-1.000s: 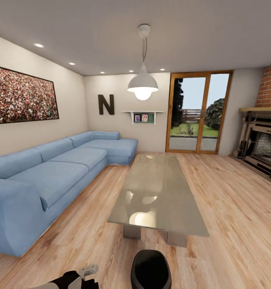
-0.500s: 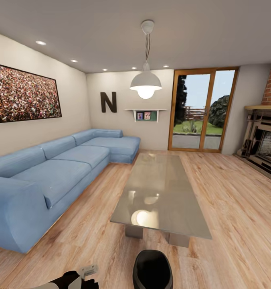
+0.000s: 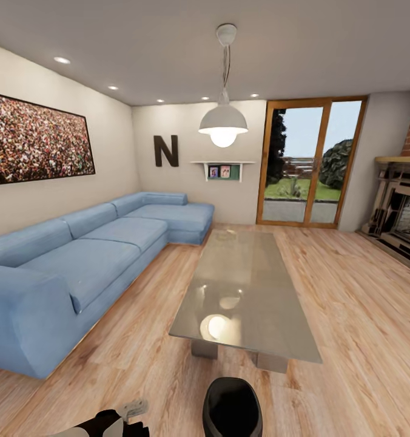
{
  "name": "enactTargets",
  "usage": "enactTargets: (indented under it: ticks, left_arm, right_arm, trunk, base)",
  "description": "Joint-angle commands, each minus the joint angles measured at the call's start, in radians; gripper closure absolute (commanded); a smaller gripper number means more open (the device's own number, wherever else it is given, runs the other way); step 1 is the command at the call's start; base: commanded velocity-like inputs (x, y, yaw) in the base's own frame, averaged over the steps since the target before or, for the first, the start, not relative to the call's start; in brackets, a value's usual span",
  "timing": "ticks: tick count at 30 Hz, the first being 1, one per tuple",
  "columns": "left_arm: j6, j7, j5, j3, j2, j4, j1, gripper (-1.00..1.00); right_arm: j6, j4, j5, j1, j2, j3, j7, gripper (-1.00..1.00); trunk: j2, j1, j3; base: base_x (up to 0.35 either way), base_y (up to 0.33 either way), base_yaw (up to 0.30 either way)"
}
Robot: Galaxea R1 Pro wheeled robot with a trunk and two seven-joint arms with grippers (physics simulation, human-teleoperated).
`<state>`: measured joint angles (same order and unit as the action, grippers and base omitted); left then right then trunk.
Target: Place each of the two pumpkins and all three candles from the living room inside a cabinet in the living room (use any cabinet), then make sure every cabinet is closed, and position the cauldron so it is next to a table in the living room.
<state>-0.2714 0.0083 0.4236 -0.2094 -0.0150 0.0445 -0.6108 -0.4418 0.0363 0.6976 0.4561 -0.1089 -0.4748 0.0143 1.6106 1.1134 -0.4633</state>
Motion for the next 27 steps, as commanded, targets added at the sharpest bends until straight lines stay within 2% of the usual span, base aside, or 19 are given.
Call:
enactTargets:
  ticks: [1, 12, 27]
  left_arm:
    - [-0.002, 0.001, 0.011, -0.008, 0.0, 0.002, -0.001, -1.0]
    - [-0.002, 0.001, 0.011, -0.008, 0.0, 0.003, -0.001, -1.0]
    - [-0.001, 0.001, 0.011, -0.007, 0.001, 0.003, -0.001, -1.0]
  right_arm:
    - [-0.003, 0.0, 0.011, 0.001, 0.0, -0.008, 0.001, -1.0]
    - [-0.003, 0.0, 0.011, 0.001, 0.0, -0.009, 0.0, -1.0]
    - [-0.003, 0.0, 0.011, 0.001, 0.0, -0.01, 0.001, -1.0]
  trunk:
    - [-0.007, -0.004, 0.0]
    - [-0.084, -0.046, 0.029]
    - [-0.189, -0.104, 0.053]
  base:
    - [0.0, 0.0, 0.003]
    - [0.0, 0.0, 0.0]
    - [0.0, 0.0, 0.0]
